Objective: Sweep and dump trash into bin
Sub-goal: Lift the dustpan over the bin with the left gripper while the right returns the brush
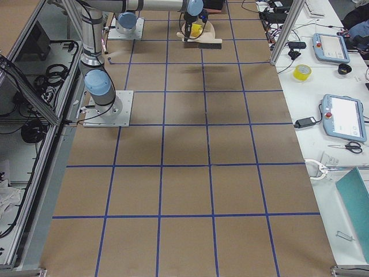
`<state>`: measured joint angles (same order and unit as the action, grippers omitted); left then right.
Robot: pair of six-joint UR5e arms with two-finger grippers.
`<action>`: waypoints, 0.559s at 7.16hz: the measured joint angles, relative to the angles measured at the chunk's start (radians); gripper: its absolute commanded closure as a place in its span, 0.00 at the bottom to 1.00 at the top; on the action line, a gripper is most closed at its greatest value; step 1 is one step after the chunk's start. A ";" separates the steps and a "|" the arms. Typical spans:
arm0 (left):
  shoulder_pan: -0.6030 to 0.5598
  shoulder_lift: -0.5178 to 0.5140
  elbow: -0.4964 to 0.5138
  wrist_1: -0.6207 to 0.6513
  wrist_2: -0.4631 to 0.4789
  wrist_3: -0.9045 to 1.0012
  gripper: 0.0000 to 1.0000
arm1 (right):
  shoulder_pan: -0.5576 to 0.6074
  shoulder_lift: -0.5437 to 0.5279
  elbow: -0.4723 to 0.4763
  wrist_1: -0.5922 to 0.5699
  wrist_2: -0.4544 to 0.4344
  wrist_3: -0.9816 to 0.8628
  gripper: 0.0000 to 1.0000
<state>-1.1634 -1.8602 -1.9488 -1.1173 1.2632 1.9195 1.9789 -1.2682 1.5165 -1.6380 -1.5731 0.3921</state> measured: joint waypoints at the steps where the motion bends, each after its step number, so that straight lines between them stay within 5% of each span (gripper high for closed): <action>1: 0.021 0.020 0.041 -0.092 -0.009 0.004 1.00 | -0.082 -0.027 0.002 0.011 -0.015 -0.101 1.00; 4: 0.128 0.072 0.230 -0.436 -0.012 0.063 1.00 | -0.382 -0.052 0.005 -0.003 -0.037 -0.358 1.00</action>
<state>-1.0353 -1.7885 -1.7190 -1.5532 1.2509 1.9829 1.5974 -1.3207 1.5217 -1.6407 -1.6098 0.0343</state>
